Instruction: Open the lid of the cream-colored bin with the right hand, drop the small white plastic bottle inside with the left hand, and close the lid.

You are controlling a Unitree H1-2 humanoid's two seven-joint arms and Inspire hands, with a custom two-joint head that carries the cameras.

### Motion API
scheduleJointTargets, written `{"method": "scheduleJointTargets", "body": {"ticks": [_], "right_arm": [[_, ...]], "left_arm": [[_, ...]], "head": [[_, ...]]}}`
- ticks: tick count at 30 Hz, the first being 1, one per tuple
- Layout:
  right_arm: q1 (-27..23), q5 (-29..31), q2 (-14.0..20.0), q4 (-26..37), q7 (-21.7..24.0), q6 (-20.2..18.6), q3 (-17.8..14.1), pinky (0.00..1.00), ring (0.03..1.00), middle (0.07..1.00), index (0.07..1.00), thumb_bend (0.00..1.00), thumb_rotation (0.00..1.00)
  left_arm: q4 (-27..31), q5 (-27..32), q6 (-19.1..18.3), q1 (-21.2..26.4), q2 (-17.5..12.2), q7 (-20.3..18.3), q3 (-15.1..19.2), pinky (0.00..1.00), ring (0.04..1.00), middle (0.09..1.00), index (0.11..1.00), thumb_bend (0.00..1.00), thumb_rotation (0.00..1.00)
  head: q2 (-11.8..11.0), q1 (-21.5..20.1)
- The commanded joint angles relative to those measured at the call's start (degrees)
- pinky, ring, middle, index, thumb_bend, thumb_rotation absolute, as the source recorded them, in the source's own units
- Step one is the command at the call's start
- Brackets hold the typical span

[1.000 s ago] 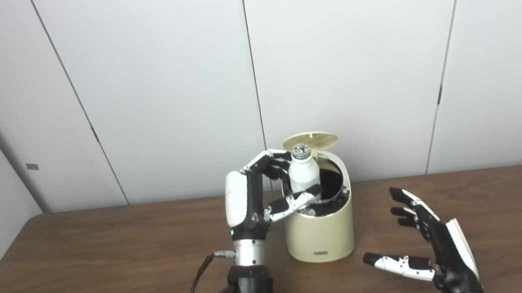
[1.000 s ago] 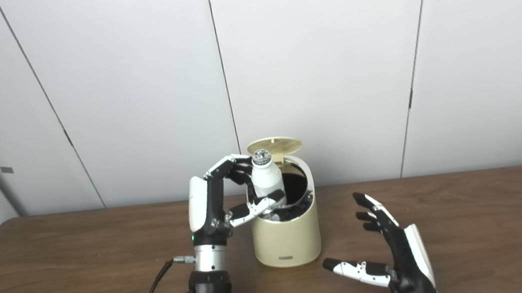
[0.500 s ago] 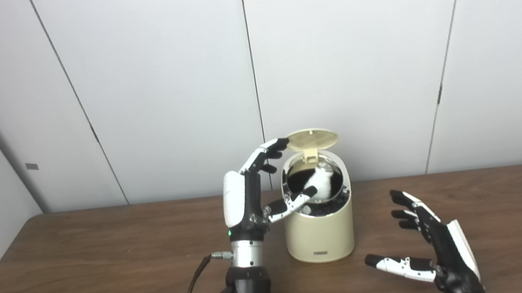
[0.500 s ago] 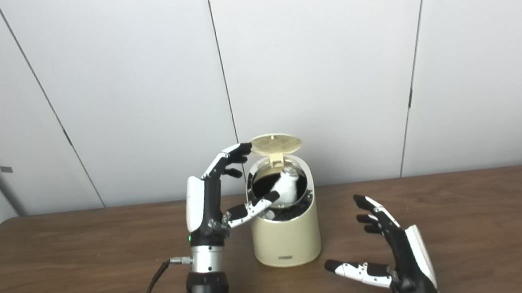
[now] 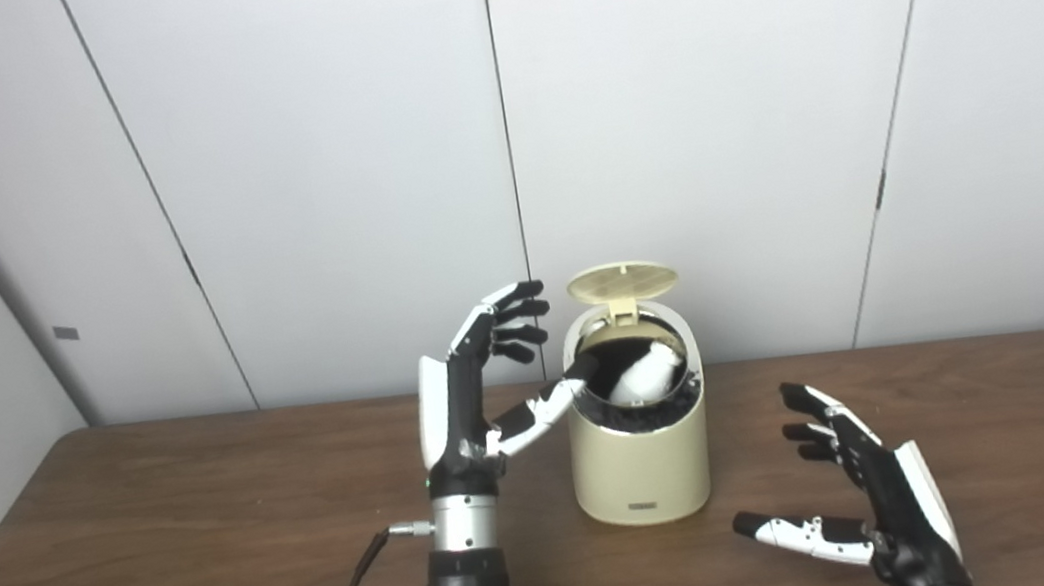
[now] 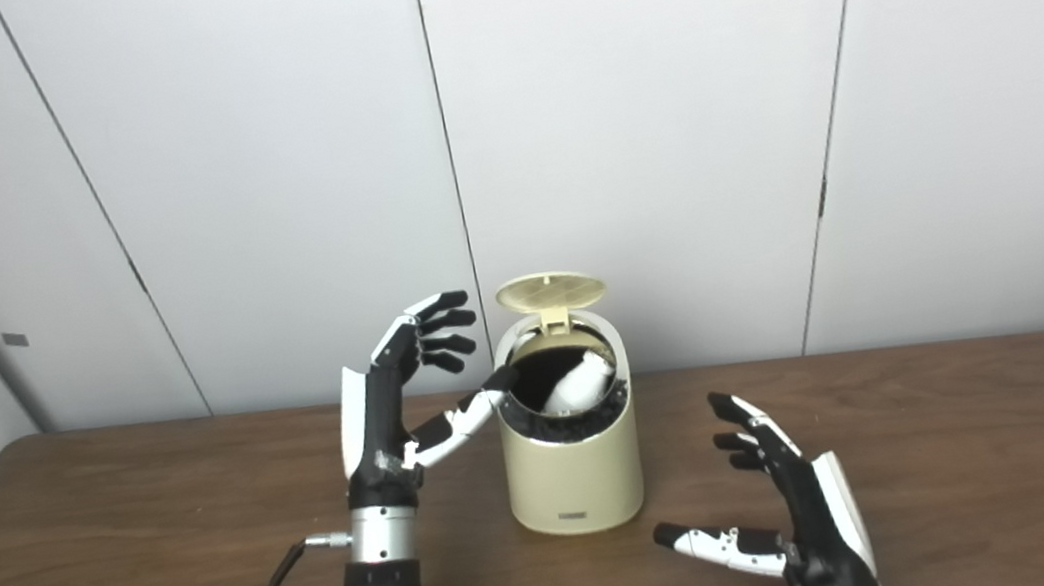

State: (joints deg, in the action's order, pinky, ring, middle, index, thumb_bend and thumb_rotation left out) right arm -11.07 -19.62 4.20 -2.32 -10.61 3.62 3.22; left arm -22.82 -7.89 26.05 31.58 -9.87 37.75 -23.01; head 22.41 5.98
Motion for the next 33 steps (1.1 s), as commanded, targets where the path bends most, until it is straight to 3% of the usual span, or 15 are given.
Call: {"method": "scheduleJointTargets", "body": {"ticks": [1, 9, 14, 17, 21, 26, 33], "right_arm": [[-2.0, 0.1, 0.5, 1.0, 0.02, 2.7, -0.11, 0.73, 0.773, 0.851, 0.834, 0.82, 0.15], [-1.82, 0.94, 1.6, 0.28, 0.27, 4.02, -0.32, 0.73, 0.784, 0.856, 0.84, 0.82, 0.18], [-2.41, 1.38, 2.37, 0.26, 0.59, 6.06, -0.36, 0.69, 0.782, 0.852, 0.839, 0.77, 0.23], [-4.22, 0.78, 3.5, 1.41, 2.05, 5.27, -0.03, 0.68, 0.777, 0.849, 0.839, 0.77, 0.23], [-8.07, 1.17, 5.13, 3.9, 5.53, 2.74, 0.19, 0.7, 0.784, 0.853, 0.844, 0.77, 0.2], [-14.49, -2.94, 8.03, 5.04, 9.25, -1.22, 1.59, 0.7, 0.801, 0.859, 0.851, 0.56, 0.38], [-22.95, -8.42, 12.13, 6.32, 16.05, -9.16, 4.42, 0.68, 0.814, 0.87, 0.855, 0.59, 0.58]], "left_arm": [[3.52, 1.69, 0.86, 0.36, -0.71, -3.49, 3.26, 0.5, 0.576, 0.654, 0.701, 0.64, 0.12], [8.01, 6.46, 0.57, -4.53, -3.59, -19.29, 12.63, 0.57, 0.65, 0.731, 0.773, 0.65, 0.15], [10.35, 9.8, -2.05, -6.86, -6.16, -29.15, 15.85, 0.63, 0.723, 0.796, 0.847, 0.72, 0.22], [11.25, 11.2, -4.08, -7.96, -7.25, -33.76, 17.03, 0.67, 0.755, 0.827, 0.87, 0.77, 0.23], [10.85, 11.28, -4.79, -9.15, -7.09, -37.48, 18.23, 0.66, 0.762, 0.833, 0.875, 0.81, 0.16], [8.9, 10.53, -4.03, -10.44, -5.27, -39.42, 19.3, 0.64, 0.753, 0.828, 0.878, 0.81, 0.06], [4.01, 9.17, -0.75, -10.81, -2.75, -41.1, 19.58, 0.64, 0.757, 0.82, 0.866, 0.81, 0.06]], "head": [[0.0, 0.23], [-0.7, -1.02], [-0.81, -2.16], [-1.05, -2.93], [-1.34, -4.15], [-2.01, -5.79], [-2.71, -7.14]]}}
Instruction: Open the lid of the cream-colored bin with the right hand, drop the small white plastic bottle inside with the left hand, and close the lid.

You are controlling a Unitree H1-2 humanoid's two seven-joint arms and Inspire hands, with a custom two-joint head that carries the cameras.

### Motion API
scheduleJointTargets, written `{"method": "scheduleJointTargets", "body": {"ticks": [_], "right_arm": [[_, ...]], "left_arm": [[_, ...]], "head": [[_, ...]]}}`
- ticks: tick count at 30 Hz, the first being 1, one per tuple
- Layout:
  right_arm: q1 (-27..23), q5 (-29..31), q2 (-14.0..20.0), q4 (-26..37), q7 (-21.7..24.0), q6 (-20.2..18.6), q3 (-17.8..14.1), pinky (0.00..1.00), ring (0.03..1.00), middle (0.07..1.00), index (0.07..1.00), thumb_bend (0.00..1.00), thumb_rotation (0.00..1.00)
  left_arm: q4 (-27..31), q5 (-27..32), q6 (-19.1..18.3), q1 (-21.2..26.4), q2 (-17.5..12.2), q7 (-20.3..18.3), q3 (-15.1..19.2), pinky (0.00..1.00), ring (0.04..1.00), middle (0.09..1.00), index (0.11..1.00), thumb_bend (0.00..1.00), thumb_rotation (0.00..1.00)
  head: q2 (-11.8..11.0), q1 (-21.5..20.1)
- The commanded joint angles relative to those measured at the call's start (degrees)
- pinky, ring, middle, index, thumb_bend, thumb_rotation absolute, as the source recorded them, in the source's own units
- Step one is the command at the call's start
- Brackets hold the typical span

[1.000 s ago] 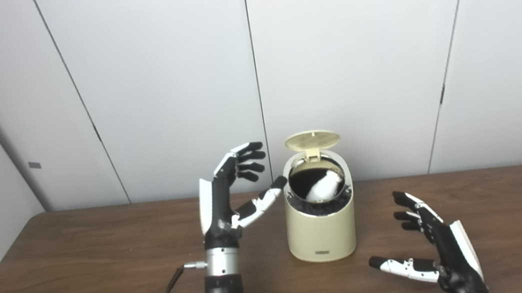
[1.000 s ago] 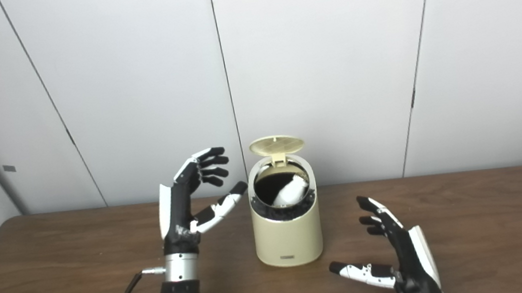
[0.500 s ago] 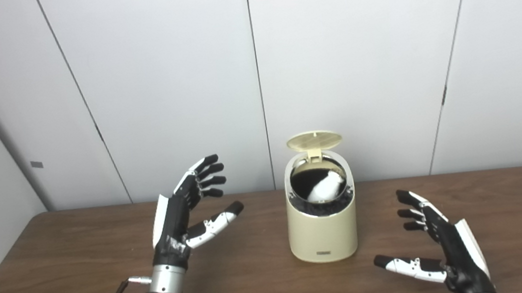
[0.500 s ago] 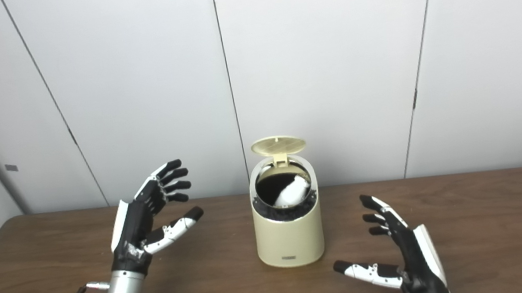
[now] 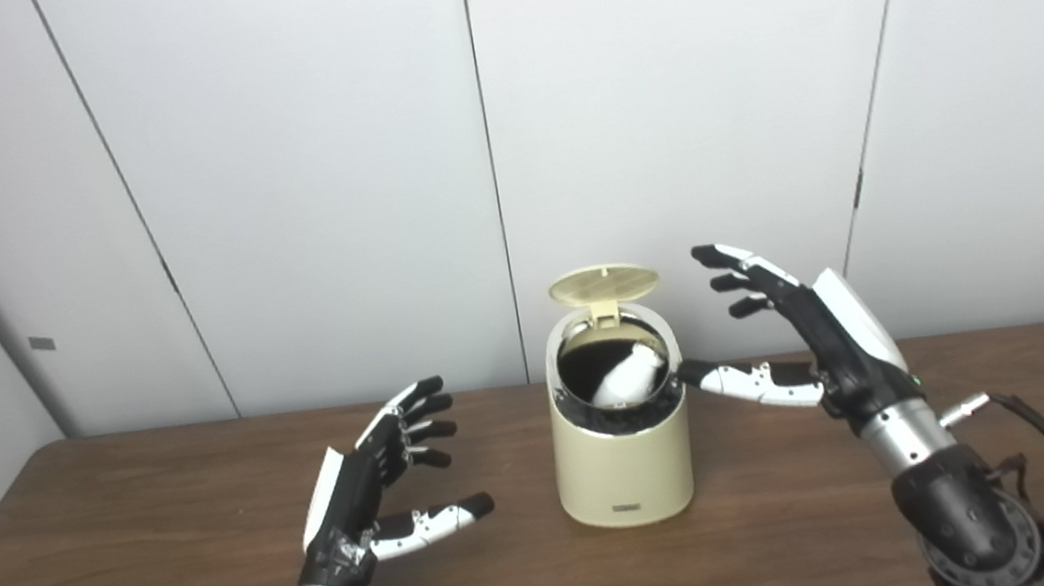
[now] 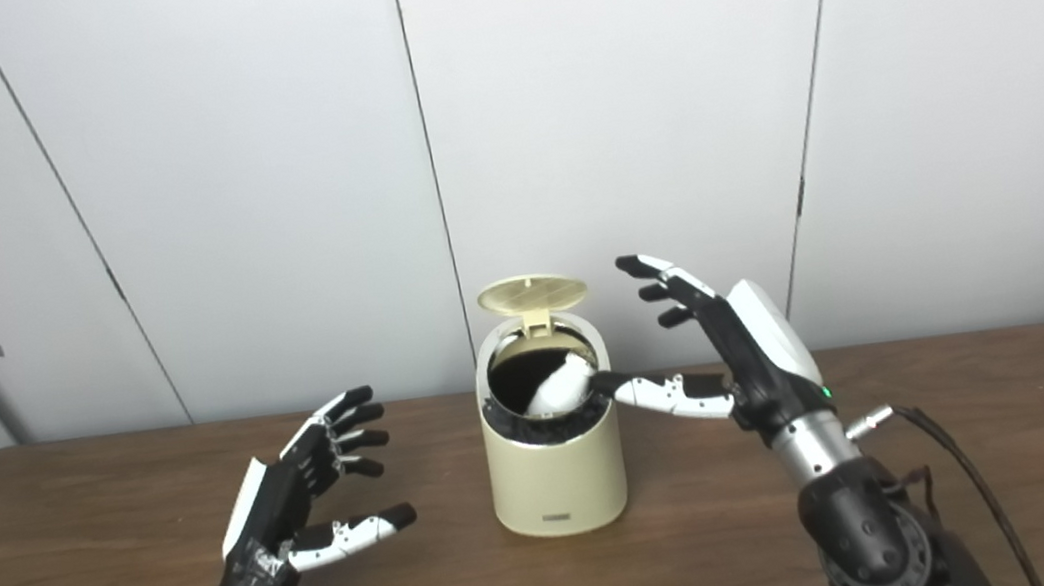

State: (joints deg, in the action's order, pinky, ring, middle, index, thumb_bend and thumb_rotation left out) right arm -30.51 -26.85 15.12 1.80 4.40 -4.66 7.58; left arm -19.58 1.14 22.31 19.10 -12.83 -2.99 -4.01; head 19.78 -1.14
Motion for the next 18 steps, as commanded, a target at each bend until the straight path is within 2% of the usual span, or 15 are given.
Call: {"method": "scheduleJointTargets", "body": {"ticks": [1, 10, 14, 18], "right_arm": [[-4.49, -2.14, 1.71, 2.42, 2.08, -2.09, 0.56, 0.7, 0.826, 0.874, 0.859, 0.6, 0.62], [-11.47, -7.83, 4.21, 1.69, 8.83, -7.54, 4.38, 0.77, 0.892, 0.89, 0.877, 0.64, 0.78], [-13.91, -9.38, 5.06, 0.31, 10.22, -6.96, 5.95, 0.74, 0.889, 0.883, 0.873, 0.67, 0.83], [-15.67, -9.19, 4.8, -1.01, 10.54, -5.76, 6.59, 0.74, 0.867, 0.863, 0.814, 0.68, 0.81]], "left_arm": [[0.29, -0.03, 3.15, 1.63, 0.58, -0.46, 0.62, 0.65, 0.757, 0.819, 0.862, 0.81, 0.06], [-2.8, -1.21, 4.21, 1.49, 2.71, -0.71, 0.95, 0.65, 0.754, 0.819, 0.859, 0.8, 0.09], [-3.09, -1.29, 4.17, 1.42, 3.4, -0.92, 1.02, 0.65, 0.756, 0.821, 0.857, 0.8, 0.08], [-3.23, -1.31, 4.15, 1.47, 3.98, -1.16, 1.32, 0.64, 0.747, 0.824, 0.857, 0.79, 0.06]], "head": [[-0.27, -0.47], [-0.46, -0.99], [-0.39, -0.73], [-0.25, -0.35]]}}
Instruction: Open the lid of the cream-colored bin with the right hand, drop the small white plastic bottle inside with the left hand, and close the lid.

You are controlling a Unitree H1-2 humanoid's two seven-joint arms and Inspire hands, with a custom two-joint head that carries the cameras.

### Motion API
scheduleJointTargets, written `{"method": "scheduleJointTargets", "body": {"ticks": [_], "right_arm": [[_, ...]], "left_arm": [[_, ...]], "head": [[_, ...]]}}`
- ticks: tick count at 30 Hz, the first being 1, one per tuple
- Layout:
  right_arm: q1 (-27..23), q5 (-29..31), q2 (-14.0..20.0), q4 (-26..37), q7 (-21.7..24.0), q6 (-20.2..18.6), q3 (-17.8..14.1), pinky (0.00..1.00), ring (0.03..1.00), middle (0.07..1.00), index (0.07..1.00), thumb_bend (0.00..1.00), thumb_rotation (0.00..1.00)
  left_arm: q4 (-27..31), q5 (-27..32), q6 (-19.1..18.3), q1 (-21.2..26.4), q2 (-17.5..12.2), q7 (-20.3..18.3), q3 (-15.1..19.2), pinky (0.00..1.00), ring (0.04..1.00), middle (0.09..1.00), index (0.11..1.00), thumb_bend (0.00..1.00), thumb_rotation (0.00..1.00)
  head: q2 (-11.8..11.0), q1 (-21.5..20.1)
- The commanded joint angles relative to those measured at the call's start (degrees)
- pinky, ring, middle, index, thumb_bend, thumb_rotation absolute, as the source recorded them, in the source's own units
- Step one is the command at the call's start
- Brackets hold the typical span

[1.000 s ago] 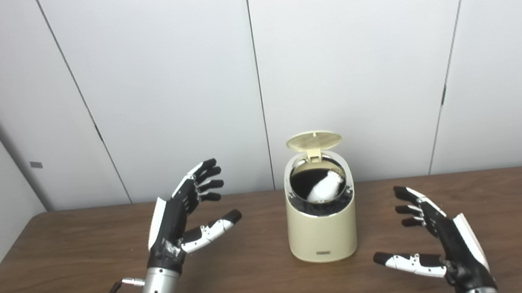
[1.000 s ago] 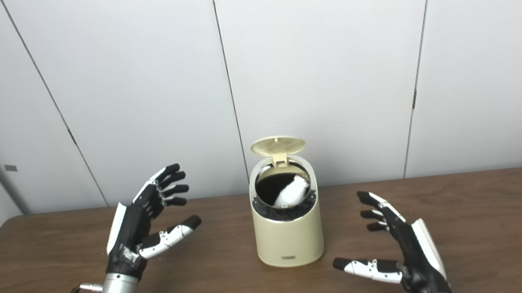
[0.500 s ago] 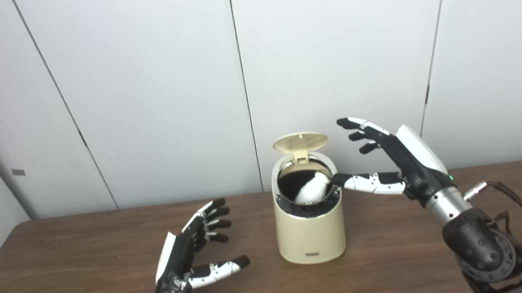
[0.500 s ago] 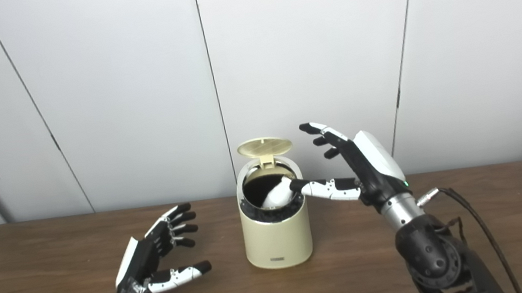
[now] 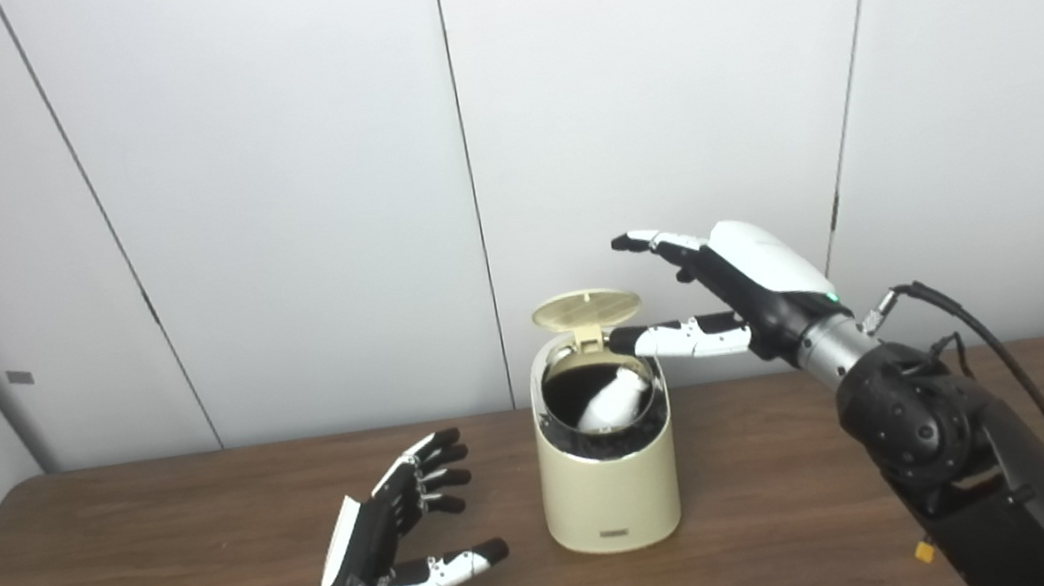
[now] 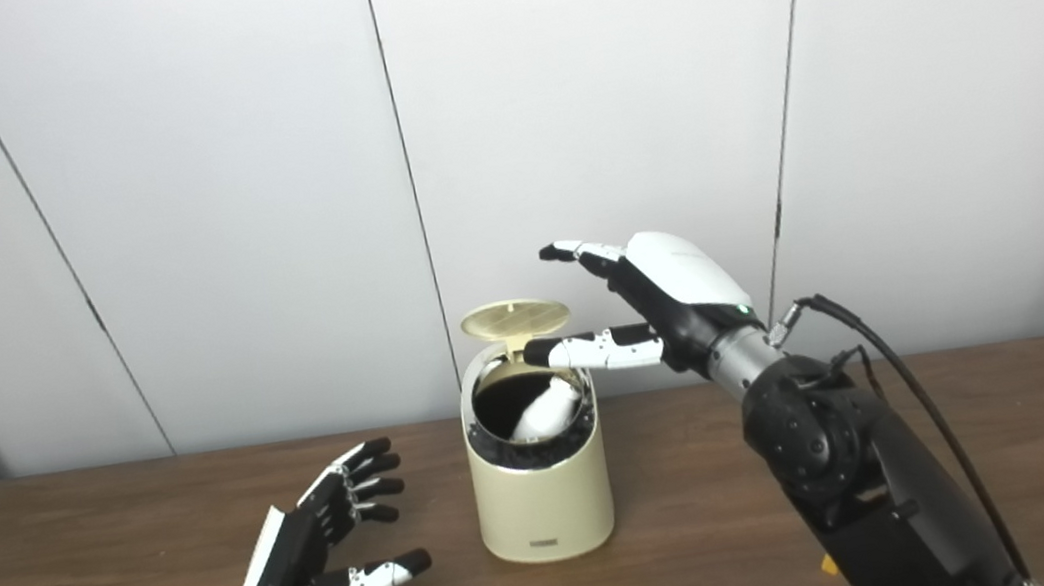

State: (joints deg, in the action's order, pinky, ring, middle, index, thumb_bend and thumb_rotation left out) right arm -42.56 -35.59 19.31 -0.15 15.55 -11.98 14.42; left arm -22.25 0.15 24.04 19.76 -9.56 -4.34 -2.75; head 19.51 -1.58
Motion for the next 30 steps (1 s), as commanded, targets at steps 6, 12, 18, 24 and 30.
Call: {"method": "scheduleJointTargets", "body": {"ticks": [6, 12, 18, 24, 30], "right_arm": [[-4.74, 0.02, 0.64, 1.01, 2.12, 1.73, 1.22, 0.75, 0.855, 0.839, 0.794, 0.67, 0.76], [-4.52, 0.12, 0.27, 1.86, 3.14, 2.2, 1.97, 0.77, 0.852, 0.78, 0.729, 0.69, 0.77], [-3.57, 1.28, -0.59, 3.7, 3.33, 1.42, 1.47, 0.79, 0.837, 0.759, 0.684, 0.68, 0.75], [-3.48, 1.51, -0.69, 4.34, 2.81, 3.29, 1.82, 0.73, 0.786, 0.73, 0.671, 0.66, 0.75], [-3.11, 0.67, 0.15, 5.94, 4.24, 2.13, 2.1, 0.77, 0.824, 0.744, 0.678, 0.65, 0.73]], "left_arm": [[-0.37, -0.64, 2.3, 0.78, 1.13, 0.07, 0.34, 0.65, 0.75, 0.827, 0.857, 0.79, 0.06], [-0.57, -1.5, 2.22, 0.89, 1.36, 0.48, 0.48, 0.65, 0.741, 0.821, 0.856, 0.81, 0.09], [-0.43, -1.28, 1.61, 0.88, 1.65, 0.3, 1.05, 0.65, 0.756, 0.829, 0.856, 0.81, 0.08], [0.39, -1.56, 1.33, 0.8, 1.19, 0.08, 1.33, 0.63, 0.74, 0.819, 0.857, 0.82, 0.09], [1.05, -1.21, 1.06, 0.68, 0.96, -0.15, 1.68, 0.63, 0.744, 0.816, 0.86, 0.82, 0.1]], "head": [[0.4, 0.69], [0.68, 0.92], [1.03, 1.67], [1.35, 2.09], [2.33, 2.18]]}}
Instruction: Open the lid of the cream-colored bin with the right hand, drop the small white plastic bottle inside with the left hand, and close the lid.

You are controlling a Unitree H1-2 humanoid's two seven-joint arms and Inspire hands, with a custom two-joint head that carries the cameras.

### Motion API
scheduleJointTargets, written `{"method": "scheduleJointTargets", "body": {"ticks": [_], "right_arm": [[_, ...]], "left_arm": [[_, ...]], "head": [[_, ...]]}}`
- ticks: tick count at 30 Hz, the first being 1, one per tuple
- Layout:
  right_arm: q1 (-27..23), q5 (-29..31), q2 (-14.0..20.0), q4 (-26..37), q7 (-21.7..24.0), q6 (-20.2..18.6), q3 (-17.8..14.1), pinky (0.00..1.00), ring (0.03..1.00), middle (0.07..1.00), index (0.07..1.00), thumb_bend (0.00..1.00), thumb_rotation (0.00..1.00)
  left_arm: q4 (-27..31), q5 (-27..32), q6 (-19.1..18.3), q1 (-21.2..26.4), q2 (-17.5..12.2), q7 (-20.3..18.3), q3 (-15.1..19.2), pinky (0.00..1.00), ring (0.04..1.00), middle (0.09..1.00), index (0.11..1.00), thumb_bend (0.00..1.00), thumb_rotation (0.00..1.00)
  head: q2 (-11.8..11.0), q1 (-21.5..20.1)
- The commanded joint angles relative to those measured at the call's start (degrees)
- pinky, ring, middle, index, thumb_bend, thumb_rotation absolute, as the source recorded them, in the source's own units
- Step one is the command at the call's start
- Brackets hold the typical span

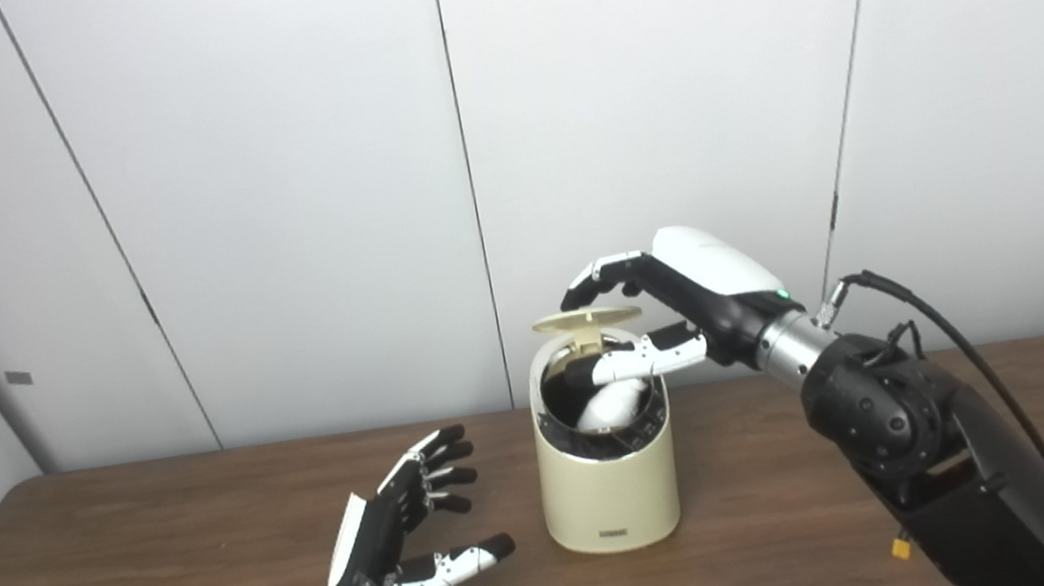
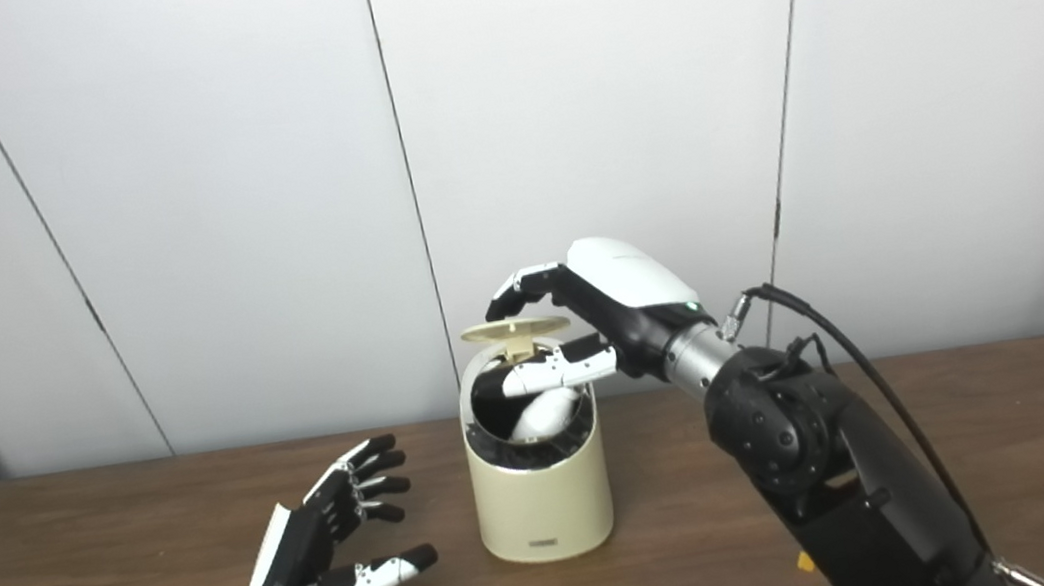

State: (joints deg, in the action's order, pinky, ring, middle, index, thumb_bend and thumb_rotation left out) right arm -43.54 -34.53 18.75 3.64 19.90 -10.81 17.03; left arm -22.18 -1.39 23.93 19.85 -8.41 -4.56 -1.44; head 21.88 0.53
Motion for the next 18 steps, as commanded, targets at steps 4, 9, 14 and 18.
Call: {"method": "scheduleJointTargets", "body": {"ticks": [4, 9, 14, 18], "right_arm": [[-1.65, -1.29, 1.44, 2.7, 0.07, 1.74, -0.07, 0.78, 0.826, 0.718, 0.673, 0.64, 0.7], [-0.93, -1.51, 2.28, 2.33, 0.63, 2.65, 0.26, 0.8, 0.82, 0.714, 0.675, 0.63, 0.7], [-0.41, -1.61, 3.26, 1.95, 0.98, 4.04, 0.52, 0.84, 0.839, 0.707, 0.672, 0.65, 0.69], [-0.08, -2.06, 4.19, 2.38, 1.73, 5.03, 0.97, 0.82, 0.829, 0.69, 0.663, 0.67, 0.72]], "left_arm": [[1.07, 1.05, 1.17, 0.54, -0.28, -0.49, 0.64, 0.63, 0.75, 0.819, 0.865, 0.82, 0.09], [1.91, 0.79, 0.49, 0.21, -0.2, -0.37, 0.9, 0.63, 0.747, 0.817, 0.866, 0.82, 0.09], [2.84, 0.26, -0.07, -0.1, -0.28, -0.19, 1.02, 0.63, 0.744, 0.817, 0.869, 0.81, 0.1], [3.13, 0.36, -0.48, -0.15, -0.3, -0.31, 1.12, 0.62, 0.738, 0.814, 0.868, 0.81, 0.1]], "head": [[0.35, 0.22], [0.99, 0.28], [1.64, 0.32], [2.04, 0.2]]}}
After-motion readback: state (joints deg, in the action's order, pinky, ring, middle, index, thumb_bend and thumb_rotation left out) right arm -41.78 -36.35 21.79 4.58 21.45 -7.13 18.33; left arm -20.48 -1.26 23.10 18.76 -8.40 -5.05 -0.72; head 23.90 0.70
